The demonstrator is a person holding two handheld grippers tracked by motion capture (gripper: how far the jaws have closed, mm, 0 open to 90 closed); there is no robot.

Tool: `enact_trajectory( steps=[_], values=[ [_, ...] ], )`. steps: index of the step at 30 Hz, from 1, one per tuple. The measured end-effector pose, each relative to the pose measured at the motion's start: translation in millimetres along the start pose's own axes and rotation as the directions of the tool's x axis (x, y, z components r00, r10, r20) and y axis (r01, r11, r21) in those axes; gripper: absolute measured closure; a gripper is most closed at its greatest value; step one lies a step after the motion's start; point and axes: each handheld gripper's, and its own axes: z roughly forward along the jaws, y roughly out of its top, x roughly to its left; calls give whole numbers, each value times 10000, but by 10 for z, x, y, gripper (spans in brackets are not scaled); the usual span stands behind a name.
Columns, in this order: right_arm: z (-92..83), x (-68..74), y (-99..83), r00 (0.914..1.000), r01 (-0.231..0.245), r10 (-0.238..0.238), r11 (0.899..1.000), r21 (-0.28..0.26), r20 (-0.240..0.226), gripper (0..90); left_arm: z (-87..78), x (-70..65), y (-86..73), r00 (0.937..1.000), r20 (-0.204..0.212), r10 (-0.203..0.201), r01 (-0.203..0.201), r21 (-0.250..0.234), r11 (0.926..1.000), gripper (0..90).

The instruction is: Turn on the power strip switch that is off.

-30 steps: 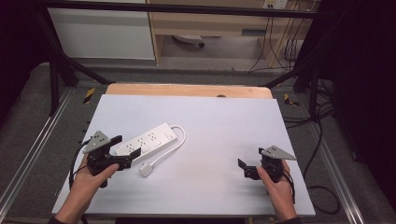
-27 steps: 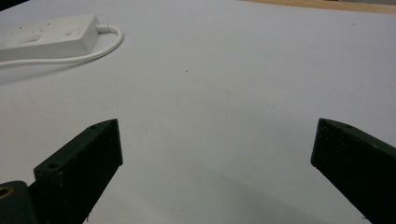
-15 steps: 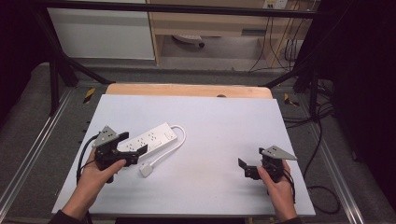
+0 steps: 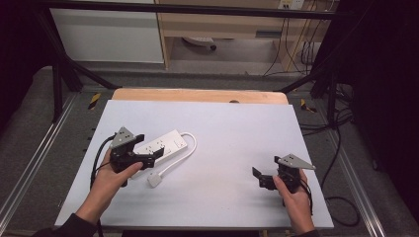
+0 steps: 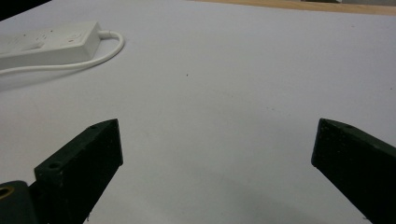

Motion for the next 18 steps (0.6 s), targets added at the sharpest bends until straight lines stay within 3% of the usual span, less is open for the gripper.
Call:
enact_trajectory(
  steps=[9, 15, 18],
  values=[
    [2, 9, 0, 10000, 61, -61, 10000, -7, -7, 24, 213, -34, 91, 9996, 207, 191, -195, 230, 9995, 174],
    [1, -24, -10, 9997, -168, 168, 9999, -7, 159, 24, 313, -17, 112, 9991, 318, 262, -282, 641, 9975, 283],
    [-1, -37, -11, 9995, -280, 280, 9996, -26, 175, 24, 357, -30, 125, 9983, 283, 501, -522, 777, 9956, 327]
  ],
)
